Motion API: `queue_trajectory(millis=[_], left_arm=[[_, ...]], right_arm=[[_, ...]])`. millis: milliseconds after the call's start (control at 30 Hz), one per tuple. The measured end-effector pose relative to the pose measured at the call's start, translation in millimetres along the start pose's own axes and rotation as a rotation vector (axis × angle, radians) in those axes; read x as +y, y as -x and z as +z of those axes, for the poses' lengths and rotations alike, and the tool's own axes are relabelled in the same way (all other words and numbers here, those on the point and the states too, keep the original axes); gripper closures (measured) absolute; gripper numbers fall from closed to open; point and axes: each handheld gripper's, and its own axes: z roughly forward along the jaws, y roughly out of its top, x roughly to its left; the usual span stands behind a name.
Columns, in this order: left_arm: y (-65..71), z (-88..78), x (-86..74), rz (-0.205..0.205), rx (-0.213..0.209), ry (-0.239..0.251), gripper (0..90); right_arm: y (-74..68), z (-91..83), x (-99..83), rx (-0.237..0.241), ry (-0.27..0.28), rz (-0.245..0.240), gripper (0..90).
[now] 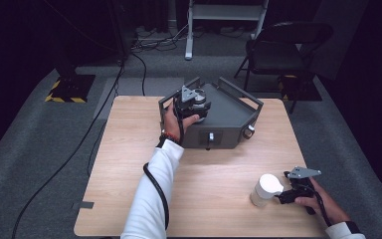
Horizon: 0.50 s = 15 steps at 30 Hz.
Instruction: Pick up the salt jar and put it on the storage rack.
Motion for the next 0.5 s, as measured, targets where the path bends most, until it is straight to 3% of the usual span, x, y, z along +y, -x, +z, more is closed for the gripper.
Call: queue_trajectory(millis=[500], left_arm=[[2.8, 3.2, 1.4, 0.017, -0.003, -0.029, 30.2]], right_arm=[[0.0, 0.0, 0.0, 0.000, 0.000, 0.000, 0.0]])
